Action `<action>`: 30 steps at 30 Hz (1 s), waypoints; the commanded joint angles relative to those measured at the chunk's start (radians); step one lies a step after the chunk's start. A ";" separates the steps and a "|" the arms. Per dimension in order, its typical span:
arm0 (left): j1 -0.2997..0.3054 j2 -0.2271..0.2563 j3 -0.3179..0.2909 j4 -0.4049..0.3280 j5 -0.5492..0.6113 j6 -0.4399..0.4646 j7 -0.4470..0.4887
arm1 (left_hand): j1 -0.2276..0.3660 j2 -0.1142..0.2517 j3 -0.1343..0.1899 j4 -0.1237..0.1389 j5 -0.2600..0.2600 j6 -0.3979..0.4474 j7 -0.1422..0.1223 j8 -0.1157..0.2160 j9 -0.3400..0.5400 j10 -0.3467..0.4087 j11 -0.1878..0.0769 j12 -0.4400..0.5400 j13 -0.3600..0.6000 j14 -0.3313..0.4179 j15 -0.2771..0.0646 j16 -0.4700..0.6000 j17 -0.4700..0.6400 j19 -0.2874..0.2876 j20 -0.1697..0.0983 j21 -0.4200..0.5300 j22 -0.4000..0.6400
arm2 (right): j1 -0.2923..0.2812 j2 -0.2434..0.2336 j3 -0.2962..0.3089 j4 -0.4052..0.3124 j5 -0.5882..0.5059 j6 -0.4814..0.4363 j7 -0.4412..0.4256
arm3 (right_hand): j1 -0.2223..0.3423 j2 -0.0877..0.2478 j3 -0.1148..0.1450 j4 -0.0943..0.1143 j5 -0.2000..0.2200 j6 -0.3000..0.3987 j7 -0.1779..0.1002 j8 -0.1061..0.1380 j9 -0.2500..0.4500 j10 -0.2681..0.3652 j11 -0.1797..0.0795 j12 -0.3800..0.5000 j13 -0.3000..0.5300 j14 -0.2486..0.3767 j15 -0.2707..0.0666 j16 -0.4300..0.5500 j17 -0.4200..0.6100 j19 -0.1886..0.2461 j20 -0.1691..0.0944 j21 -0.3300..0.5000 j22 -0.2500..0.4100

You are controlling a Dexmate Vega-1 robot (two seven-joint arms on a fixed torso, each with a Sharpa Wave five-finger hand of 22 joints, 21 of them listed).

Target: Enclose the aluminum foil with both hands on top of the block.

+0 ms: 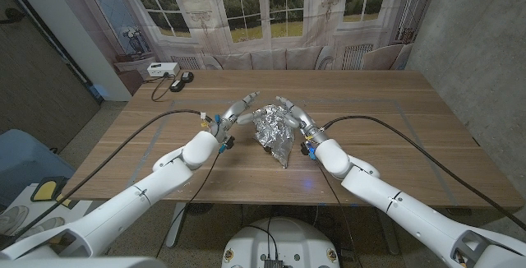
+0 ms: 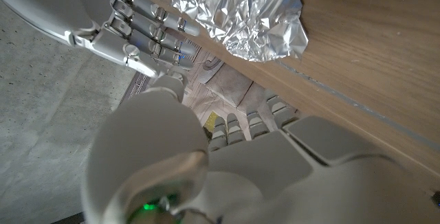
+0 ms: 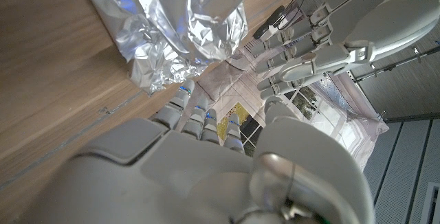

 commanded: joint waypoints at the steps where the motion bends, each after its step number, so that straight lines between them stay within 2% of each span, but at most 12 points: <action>1: 0.015 0.025 -0.036 -0.051 0.081 0.023 0.088 | -0.013 0.001 -0.007 0.001 0.002 -0.016 -0.008 0.001 0.003 -0.020 -0.002 -0.002 0.001 -0.017 0.006 0.001 0.000 -0.017 0.007 -0.003 0.004 | -0.005 -0.001 0.048 0.007 -0.033 0.029 -0.028 | -0.020 -0.017 -0.004 0.005 -0.001 0.018 0.000 0.005 0.002 0.017 0.007 0.006 -0.001 -0.008 0.001 -0.005 -0.002 -0.014 0.005 -0.008 0.003; 11: 0.017 0.064 -0.056 -0.108 0.155 0.079 0.112 | -0.032 0.004 -0.017 -0.002 0.002 -0.036 -0.019 0.000 0.002 -0.044 -0.006 -0.003 0.000 -0.052 0.009 -0.001 -0.001 -0.046 0.007 -0.011 0.004 | 0.007 -0.015 0.060 -0.020 -0.070 0.005 -0.033 | -0.035 -0.035 -0.016 0.002 -0.001 0.035 0.004 0.006 0.001 0.027 0.009 0.005 -0.004 -0.008 0.008 -0.009 -0.011 -0.017 0.016 -0.015 0.002; 19: 0.015 0.095 -0.072 -0.147 0.206 0.121 0.120 | -0.057 0.001 -0.030 0.000 0.000 -0.047 -0.023 0.002 0.002 -0.067 0.006 -0.003 0.000 -0.085 0.019 -0.002 0.000 -0.066 0.002 -0.013 0.004 | 0.017 -0.029 0.073 -0.045 -0.090 -0.016 -0.035 | -0.048 -0.044 -0.024 0.003 0.000 0.048 0.005 0.007 0.001 0.039 0.014 0.006 -0.005 -0.005 0.019 -0.009 -0.016 -0.014 0.023 -0.017 0.002; 30: 0.034 0.105 -0.120 -0.152 0.204 0.085 0.164 | -0.102 -0.013 -0.054 0.012 -0.002 -0.053 -0.034 0.004 0.001 -0.078 0.004 0.001 0.000 -0.101 0.020 0.003 0.001 -0.087 0.013 -0.015 0.004 | 0.021 -0.035 0.104 -0.061 -0.103 -0.008 -0.067 | -0.063 -0.055 -0.033 0.004 0.000 0.063 0.006 0.008 0.000 0.052 0.013 0.007 -0.007 0.000 0.026 -0.009 -0.021 -0.010 0.033 -0.020 0.001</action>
